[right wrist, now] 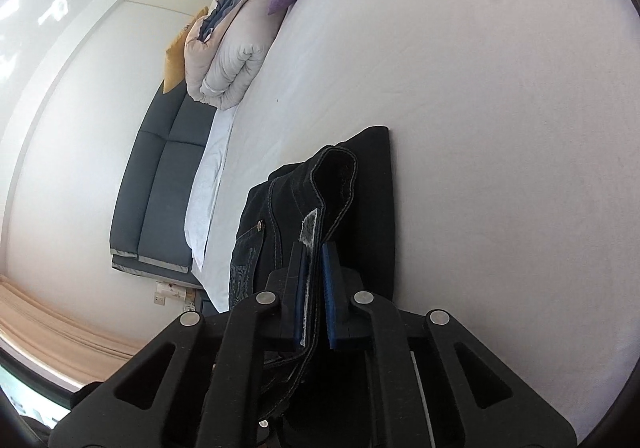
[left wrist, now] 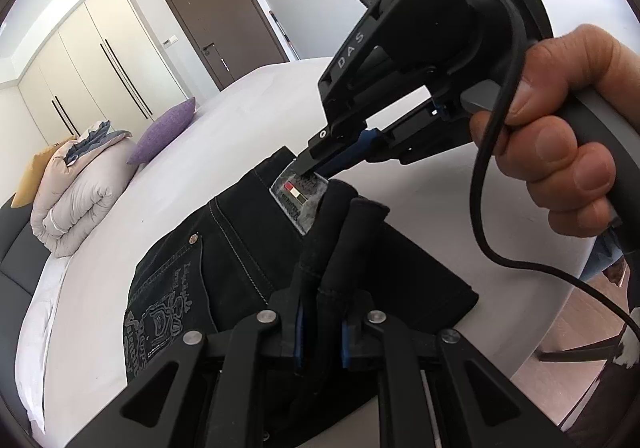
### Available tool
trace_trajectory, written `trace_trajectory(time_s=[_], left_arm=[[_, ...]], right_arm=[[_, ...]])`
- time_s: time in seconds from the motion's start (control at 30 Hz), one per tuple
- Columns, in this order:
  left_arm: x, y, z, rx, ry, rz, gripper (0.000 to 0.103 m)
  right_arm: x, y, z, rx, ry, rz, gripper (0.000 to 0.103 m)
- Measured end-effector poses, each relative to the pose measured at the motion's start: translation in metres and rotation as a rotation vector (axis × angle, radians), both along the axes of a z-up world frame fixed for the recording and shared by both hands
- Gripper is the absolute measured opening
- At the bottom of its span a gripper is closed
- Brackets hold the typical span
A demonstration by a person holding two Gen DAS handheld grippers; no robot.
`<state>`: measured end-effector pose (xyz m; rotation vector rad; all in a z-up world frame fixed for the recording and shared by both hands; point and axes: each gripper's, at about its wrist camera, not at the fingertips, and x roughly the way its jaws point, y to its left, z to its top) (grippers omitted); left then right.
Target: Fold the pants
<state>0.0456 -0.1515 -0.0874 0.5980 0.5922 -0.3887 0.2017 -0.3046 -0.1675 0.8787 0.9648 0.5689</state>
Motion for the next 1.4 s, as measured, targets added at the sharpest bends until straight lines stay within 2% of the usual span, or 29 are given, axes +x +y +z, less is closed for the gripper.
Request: trace_trajectory(time_s=[0.2,0.37,0.47,0.53,0.57,0.63,0.67,0.7,0.73,0.77,0.83,0.87,0.93,1.0,1.03,1.1,1.13,1.2,1.27,1.4], left_arm=[[0.003,-0.005,-0.006,0.015,0.004,-0.017,0.013],[0.001,-0.007,-0.022,0.029,0.004,-0.002,0.019],[0.001,0.001,-0.014,-0.038,0.047,-0.001,0.035],[0.000,0.018,-0.002,-0.117,0.078,0.003,0.068],[-0.002,0.029,0.007,-0.170,0.084,0.007,0.073],[-0.003,0.052,0.021,-0.249,0.108,0.035,0.075],[0.000,0.066,0.027,-0.303,0.137,0.054,0.073],[0.005,0.079,0.032,-0.359,0.165,0.069,0.066],[0.013,0.093,0.036,-0.410,0.195,0.088,0.050],[0.023,0.107,0.038,-0.447,0.227,0.116,0.042],[0.043,0.133,0.039,-0.523,0.271,0.152,0.018],[0.049,0.143,0.038,-0.570,0.295,0.165,0.014],[0.070,0.165,0.033,-0.662,0.363,0.187,0.010],[0.084,0.174,0.028,-0.719,0.406,0.204,0.005],[0.102,0.183,0.028,-0.753,0.451,0.196,0.005],[0.132,0.200,0.019,-0.843,0.522,0.181,0.005],[0.147,0.207,0.011,-0.895,0.581,0.162,0.005],[0.170,0.217,-0.003,-0.960,0.651,0.159,0.002],[0.185,0.219,-0.015,-1.019,0.737,0.090,0.002],[0.186,0.231,-0.039,-1.086,0.815,0.050,0.002]], right_arm=[[-0.004,-0.012,-0.005,-0.007,0.013,-0.020,0.007],[0.000,-0.015,-0.026,-0.009,0.059,-0.036,0.008],[-0.002,-0.012,-0.030,0.004,0.058,-0.037,0.009],[-0.005,-0.015,-0.026,-0.028,0.061,-0.048,0.010],[-0.008,-0.015,-0.023,-0.047,0.060,-0.057,0.010],[-0.014,-0.021,-0.014,-0.043,0.051,-0.074,0.010],[-0.019,-0.023,-0.007,-0.028,0.035,-0.071,0.010],[-0.021,-0.020,0.000,-0.007,0.013,-0.048,0.010],[-0.023,-0.015,0.008,0.016,-0.007,-0.013,0.010],[-0.024,-0.006,0.016,0.026,-0.028,0.025,0.010],[-0.022,0.018,0.028,0.021,-0.055,0.094,0.010],[-0.020,0.028,0.028,0.016,-0.054,0.121,0.010],[-0.015,0.041,0.015,-0.010,-0.008,0.151,0.009],[-0.011,0.041,-0.014,-0.033,0.092,0.128,0.009],[-0.011,0.037,-0.029,-0.016,0.121,0.115,0.000],[-0.015,0.025,-0.050,0.108,0.121,0.090,0.000],[-0.016,0.022,-0.053,0.138,0.119,0.083,0.000],[-0.015,0.024,-0.051,0.115,0.123,0.086,0.000],[-0.015,0.025,-0.051,0.104,0.127,0.089,0.000],[-0.015,0.027,-0.052,0.110,0.119,0.094,0.000]])
